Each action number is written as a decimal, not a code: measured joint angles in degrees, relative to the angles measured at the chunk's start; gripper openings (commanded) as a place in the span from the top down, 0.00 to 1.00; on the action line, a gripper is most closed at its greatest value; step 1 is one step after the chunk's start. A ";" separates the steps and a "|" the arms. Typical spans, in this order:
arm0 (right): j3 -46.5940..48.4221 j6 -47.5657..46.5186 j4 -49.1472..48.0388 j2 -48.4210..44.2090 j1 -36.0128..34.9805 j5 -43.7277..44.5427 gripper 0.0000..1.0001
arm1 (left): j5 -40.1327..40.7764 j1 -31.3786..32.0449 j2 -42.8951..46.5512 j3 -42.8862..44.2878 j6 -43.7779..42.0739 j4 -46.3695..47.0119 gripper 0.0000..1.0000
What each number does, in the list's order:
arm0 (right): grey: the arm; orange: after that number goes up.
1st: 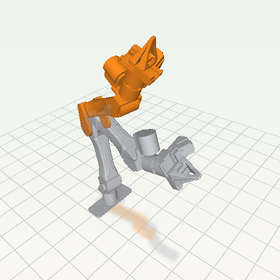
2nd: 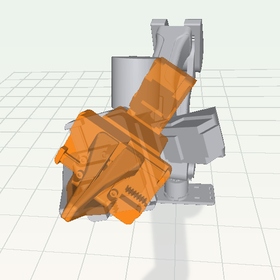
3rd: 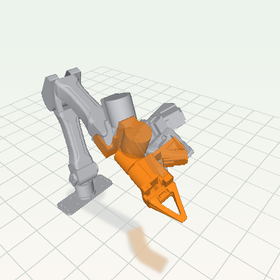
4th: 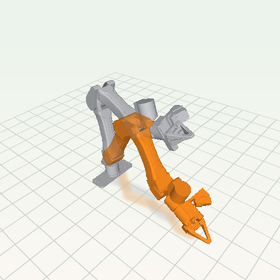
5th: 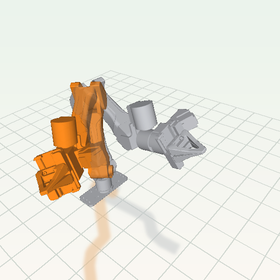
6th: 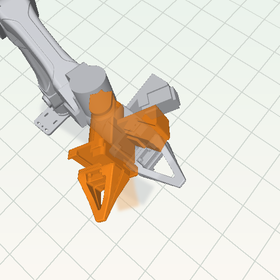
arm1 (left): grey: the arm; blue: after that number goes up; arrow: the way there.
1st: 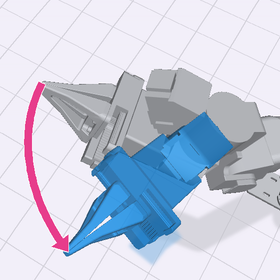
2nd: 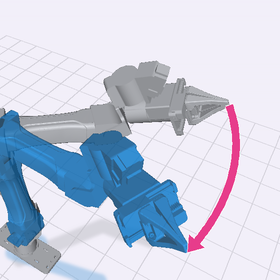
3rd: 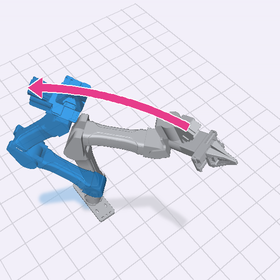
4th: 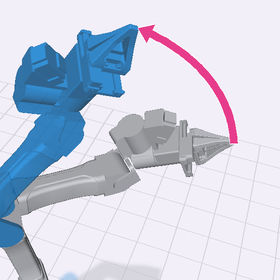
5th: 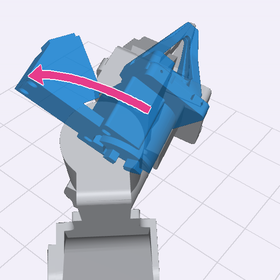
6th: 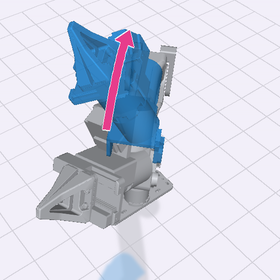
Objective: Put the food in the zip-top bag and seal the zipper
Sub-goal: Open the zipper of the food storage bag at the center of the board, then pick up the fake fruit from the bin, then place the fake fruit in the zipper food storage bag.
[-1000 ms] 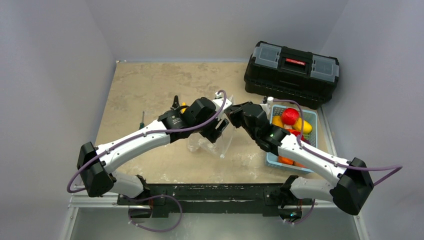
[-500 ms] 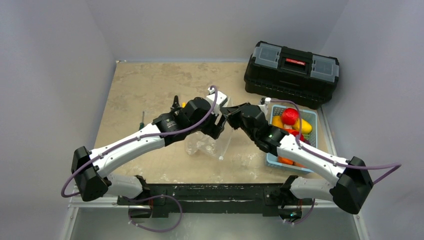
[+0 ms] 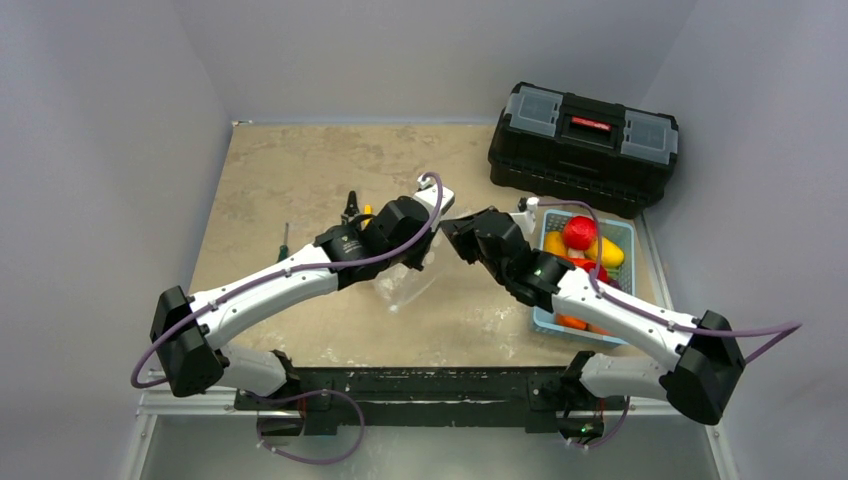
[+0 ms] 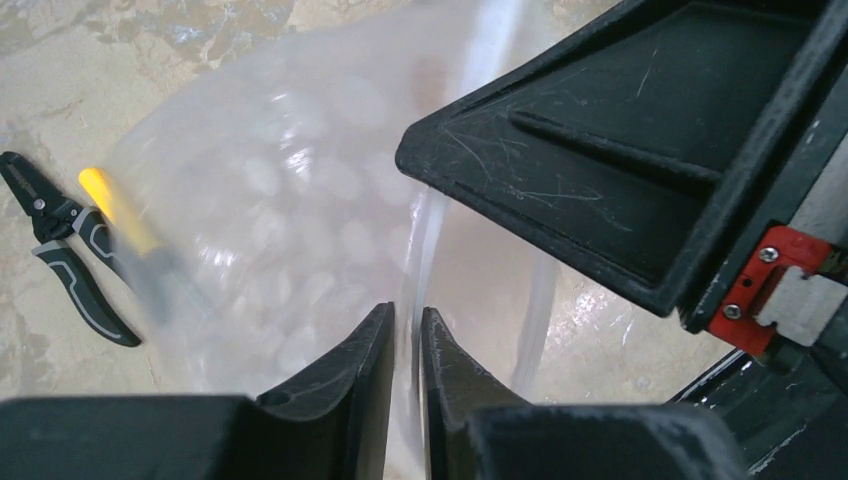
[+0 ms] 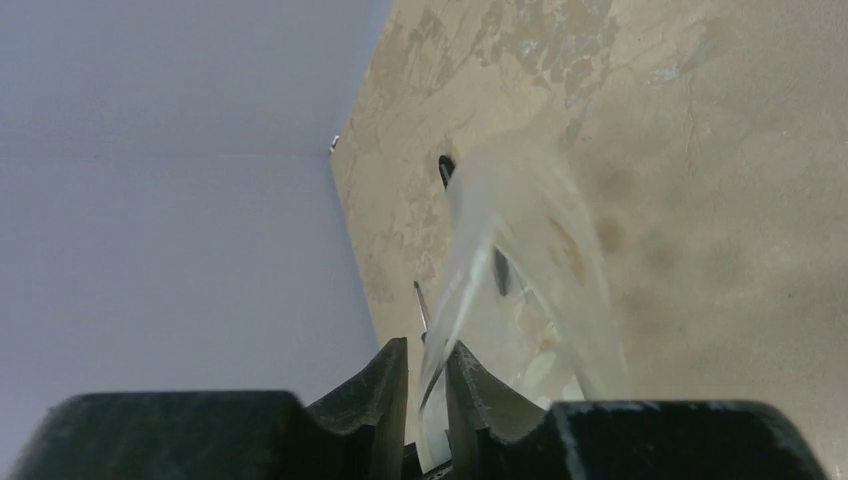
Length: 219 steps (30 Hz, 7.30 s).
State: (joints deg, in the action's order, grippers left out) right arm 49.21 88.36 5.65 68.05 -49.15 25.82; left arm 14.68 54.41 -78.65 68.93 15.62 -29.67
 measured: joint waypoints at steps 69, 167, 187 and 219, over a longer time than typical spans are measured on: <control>3.21 -48.35 19.02 -0.59 -6.34 6.16 0.39 | 4.79 0.00 -0.46 3.69 -0.61 -6.86 1.00; -4.90 -58.16 11.61 -9.11 42.66 -2.08 0.92 | -10.16 -5.25 -2.08 6.60 5.81 -10.34 1.00; -5.22 -57.24 -2.10 -21.84 27.67 -49.03 0.93 | -8.20 -5.31 -2.12 6.60 4.87 -10.32 1.00; 4.61 -56.76 7.21 -6.01 6.27 -21.22 0.21 | -10.62 -7.10 -1.99 6.49 4.87 -9.81 1.00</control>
State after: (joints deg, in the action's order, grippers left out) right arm 53.82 31.59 12.86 62.04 -42.87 4.60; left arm 4.05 47.31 -80.64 75.42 20.49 -39.48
